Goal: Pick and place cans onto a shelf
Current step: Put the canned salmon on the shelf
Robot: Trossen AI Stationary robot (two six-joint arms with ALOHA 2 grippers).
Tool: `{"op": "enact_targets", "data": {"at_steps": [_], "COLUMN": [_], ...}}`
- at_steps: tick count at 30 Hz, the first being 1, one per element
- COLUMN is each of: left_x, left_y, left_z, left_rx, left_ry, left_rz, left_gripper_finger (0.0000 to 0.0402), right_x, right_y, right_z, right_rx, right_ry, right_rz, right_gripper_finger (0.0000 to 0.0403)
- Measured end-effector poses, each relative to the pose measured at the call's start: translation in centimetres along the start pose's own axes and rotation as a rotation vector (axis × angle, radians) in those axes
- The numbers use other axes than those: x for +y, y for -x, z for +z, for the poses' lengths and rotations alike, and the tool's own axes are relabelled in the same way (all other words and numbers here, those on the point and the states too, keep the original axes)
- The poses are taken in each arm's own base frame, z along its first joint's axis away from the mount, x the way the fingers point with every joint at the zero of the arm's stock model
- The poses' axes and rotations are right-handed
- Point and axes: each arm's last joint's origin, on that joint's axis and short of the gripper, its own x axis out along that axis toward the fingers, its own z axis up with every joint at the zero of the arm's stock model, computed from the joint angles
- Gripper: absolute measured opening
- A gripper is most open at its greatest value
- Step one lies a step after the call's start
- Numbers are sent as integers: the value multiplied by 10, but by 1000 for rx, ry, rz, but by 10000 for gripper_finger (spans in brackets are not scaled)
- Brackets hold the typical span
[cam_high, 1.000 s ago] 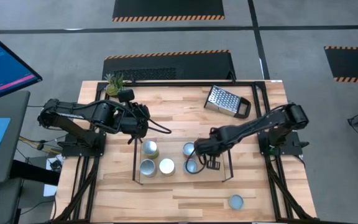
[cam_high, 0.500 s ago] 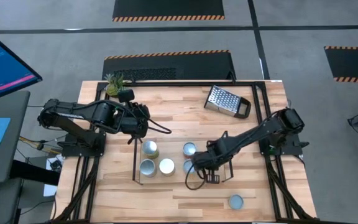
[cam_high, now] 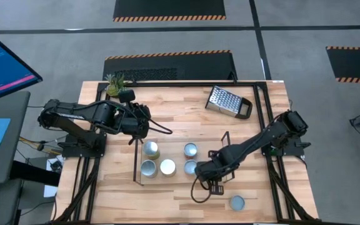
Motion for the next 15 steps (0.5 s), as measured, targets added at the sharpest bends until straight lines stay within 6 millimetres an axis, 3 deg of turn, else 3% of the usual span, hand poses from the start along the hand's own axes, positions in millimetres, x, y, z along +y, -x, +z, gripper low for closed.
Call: {"op": "enact_targets", "data": {"at_steps": [8,15], "left_x": [0,0], "left_y": [0,0], "left_z": [0,0], "left_rx": [0,0], "left_ry": [2,2], "left_rz": [-1,0], "left_gripper_finger": [57,57], "right_x": [-1,-2], "right_y": [0,0], "right_z": [0,1], "right_rx": [1,-15], "right_ry": [0,0], "right_rz": [-2,-34], "right_gripper_finger": [55,61]}}
